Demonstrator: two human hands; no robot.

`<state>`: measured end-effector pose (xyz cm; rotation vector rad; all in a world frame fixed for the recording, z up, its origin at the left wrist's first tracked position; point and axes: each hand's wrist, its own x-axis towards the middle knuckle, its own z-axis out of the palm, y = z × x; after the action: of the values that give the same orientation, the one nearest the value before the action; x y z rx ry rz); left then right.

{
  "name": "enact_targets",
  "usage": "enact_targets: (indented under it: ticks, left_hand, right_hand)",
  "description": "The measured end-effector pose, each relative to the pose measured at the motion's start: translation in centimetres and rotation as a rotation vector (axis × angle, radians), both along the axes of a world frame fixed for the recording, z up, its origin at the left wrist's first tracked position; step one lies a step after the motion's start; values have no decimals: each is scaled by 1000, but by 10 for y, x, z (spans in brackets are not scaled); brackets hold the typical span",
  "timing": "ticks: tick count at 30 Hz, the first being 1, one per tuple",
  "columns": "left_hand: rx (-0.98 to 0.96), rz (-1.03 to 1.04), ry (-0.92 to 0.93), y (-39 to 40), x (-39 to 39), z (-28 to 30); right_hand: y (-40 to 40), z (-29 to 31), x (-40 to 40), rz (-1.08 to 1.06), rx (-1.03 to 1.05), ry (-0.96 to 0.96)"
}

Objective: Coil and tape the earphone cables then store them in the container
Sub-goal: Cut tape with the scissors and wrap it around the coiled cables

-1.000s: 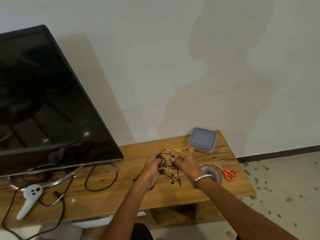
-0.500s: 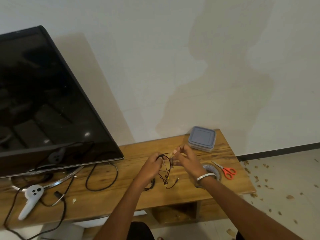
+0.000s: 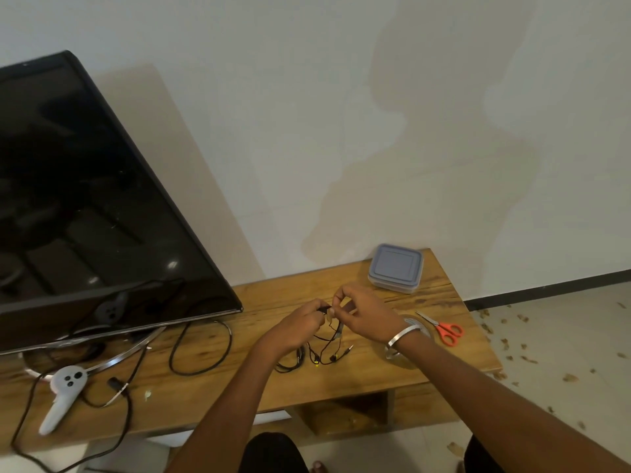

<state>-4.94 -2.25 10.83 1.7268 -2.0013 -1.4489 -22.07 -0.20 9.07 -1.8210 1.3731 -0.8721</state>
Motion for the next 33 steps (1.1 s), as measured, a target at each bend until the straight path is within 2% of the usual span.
enact_targets:
  ticks: [7,15,23,30,33]
  left_hand:
    - [-9,-52,-9,5,-3,-2]
    - [-7,-78,-9,8,-4,1]
    - [-25,-78,-9,16,-8,4]
    - [-43,-132,-45,12,-4,-9]
    - [-57,-126,-54,12,-4,-14]
  right_hand:
    - [1,2,1,-28,-68,92]
    - [1,5,-3,23,-39,101]
    - [2,7,-4,115,-7,231]
    - [4,4,-6,151,46,228]
    - [4,2,-7,145,84,168]
